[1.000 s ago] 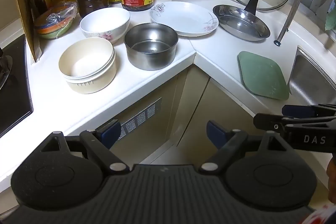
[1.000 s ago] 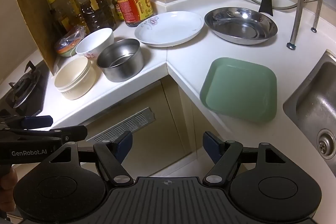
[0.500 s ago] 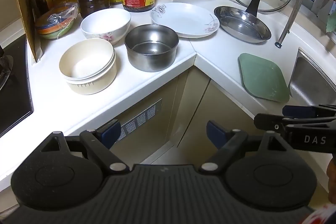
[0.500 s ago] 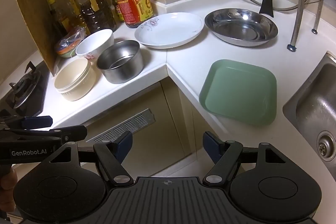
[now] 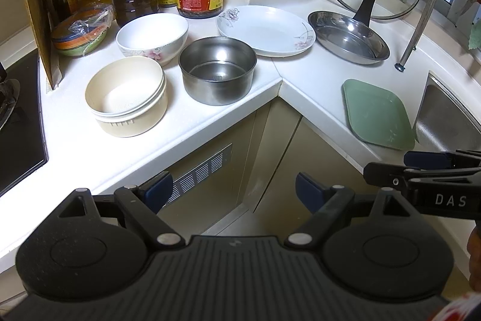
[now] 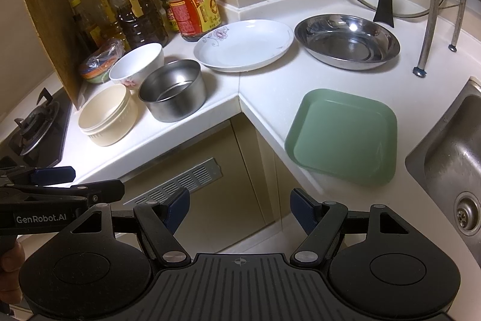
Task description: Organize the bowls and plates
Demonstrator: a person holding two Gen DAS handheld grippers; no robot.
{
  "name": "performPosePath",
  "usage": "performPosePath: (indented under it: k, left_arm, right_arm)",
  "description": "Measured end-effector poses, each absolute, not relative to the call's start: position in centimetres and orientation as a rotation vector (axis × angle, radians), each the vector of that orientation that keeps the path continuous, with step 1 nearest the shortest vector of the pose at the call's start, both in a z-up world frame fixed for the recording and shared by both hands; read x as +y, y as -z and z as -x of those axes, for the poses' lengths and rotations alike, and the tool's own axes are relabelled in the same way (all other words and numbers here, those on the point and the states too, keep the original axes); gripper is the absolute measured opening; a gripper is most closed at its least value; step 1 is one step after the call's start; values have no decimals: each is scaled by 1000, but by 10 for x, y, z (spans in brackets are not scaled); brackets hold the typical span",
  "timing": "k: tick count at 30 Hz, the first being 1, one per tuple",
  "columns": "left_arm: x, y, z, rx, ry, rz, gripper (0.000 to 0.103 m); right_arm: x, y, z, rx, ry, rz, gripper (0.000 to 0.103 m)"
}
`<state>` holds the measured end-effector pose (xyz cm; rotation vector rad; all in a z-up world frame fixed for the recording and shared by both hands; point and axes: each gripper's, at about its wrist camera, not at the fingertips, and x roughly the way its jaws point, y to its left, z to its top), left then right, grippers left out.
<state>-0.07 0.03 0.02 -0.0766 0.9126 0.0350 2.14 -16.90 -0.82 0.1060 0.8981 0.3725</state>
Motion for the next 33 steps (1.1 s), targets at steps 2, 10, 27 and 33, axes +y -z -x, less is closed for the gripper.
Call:
performPosePath:
  k: [2,10,27,33]
  left_arm:
    - [0,0,1,912,-33,76,87]
    - [7,-6,-6,912,-31,74,87]
    - [8,-6,-6,911,-37,77,87]
    - [8,-6,-6,910,-36,76,87]
  right_arm:
    - [-169,8,-22,897,-371,-106,74]
    - [-169,8,-23,897,-369,-107,74]
    - [-169,8,-23,895,-370,-108,74]
    - [-169,8,-23,894,-370,-108,74]
